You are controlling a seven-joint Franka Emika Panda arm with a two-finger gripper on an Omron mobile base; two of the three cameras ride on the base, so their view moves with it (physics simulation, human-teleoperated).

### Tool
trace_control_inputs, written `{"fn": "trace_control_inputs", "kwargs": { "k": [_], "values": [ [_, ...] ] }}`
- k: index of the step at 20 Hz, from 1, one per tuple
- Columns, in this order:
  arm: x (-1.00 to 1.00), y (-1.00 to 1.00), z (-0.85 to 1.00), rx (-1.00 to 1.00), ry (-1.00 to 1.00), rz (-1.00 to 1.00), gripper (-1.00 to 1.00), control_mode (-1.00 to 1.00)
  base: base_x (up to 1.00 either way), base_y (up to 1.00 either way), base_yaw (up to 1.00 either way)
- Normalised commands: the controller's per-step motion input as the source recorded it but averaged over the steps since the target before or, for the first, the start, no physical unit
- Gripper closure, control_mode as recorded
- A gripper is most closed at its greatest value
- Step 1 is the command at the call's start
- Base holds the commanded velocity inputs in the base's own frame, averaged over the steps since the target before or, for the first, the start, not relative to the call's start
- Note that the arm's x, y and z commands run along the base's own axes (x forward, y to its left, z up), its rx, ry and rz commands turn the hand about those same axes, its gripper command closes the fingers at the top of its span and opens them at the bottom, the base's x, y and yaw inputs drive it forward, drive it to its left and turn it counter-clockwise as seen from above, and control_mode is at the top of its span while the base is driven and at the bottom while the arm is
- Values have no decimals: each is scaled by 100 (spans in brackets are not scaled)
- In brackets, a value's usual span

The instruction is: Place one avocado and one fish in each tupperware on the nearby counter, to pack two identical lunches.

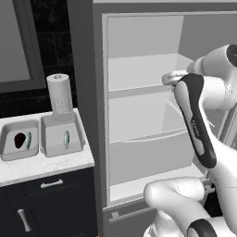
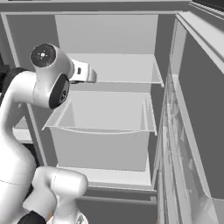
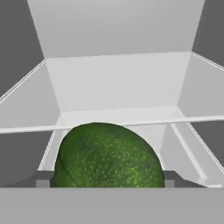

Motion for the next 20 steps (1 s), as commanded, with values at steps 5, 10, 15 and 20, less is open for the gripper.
{"fn": "trace_control_inputs", "kwargs": {
  "k": [5,10,15,20],
  "values": [
    [-100,-1,-73,-2,-1,3,100,-100,0,0,0],
    [-60,2,-34,-2,0,2,100,100,-40,6,2],
    [0,0,0,0,0,0,100,100,-100,43,10],
    [0,0,0,0,0,0,100,100,-49,98,11]
  ]
}}
